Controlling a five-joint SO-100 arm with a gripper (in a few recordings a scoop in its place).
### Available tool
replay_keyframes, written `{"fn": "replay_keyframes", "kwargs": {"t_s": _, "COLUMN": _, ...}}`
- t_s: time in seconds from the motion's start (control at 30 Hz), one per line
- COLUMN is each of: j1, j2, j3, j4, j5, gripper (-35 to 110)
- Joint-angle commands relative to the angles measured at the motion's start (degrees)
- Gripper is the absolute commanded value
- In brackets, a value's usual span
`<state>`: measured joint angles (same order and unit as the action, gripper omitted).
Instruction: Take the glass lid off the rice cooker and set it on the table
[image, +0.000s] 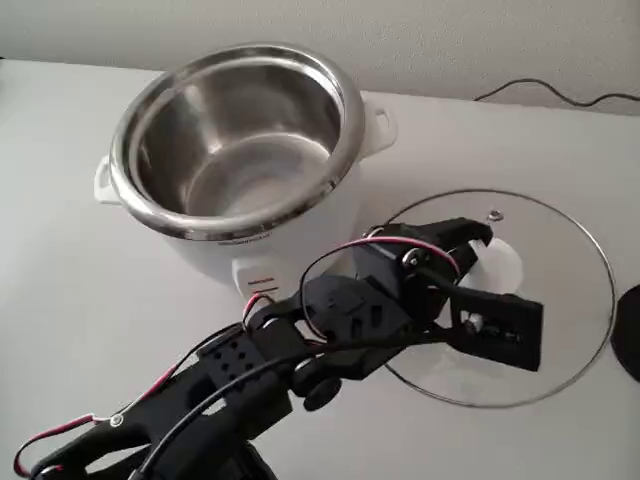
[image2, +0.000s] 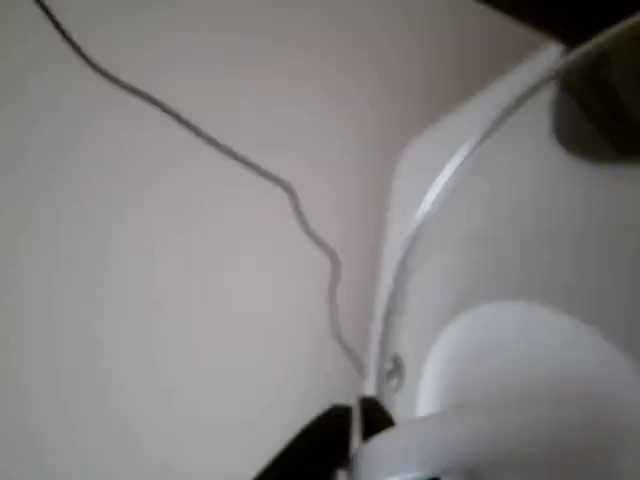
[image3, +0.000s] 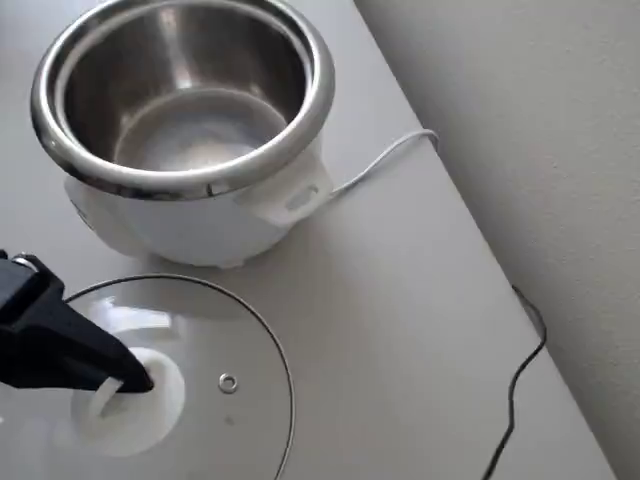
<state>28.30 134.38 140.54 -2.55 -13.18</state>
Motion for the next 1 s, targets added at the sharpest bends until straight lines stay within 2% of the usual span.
{"fn": "replay_keyframes", "kwargs": {"t_s": 0.0, "j1": -2.11, "j2": 3.87, "j3": -0.18, "j4": -6.24, "j5": 0.88, "gripper": 0}}
{"fn": "replay_keyframes", "kwargs": {"t_s": 0.4, "j1": -4.31, "j2": -5.71, "j3": 2.37, "j4": -14.68, "j5": 1.23, "gripper": 0}}
{"fn": "replay_keyframes", "kwargs": {"t_s": 0.7, "j1": -6.86, "j2": -10.46, "j3": 2.37, "j4": -16.35, "j5": 2.46, "gripper": 6}}
{"fn": "replay_keyframes", "kwargs": {"t_s": 0.97, "j1": -6.68, "j2": -18.19, "j3": 1.32, "j4": -25.66, "j5": 0.0, "gripper": 8}}
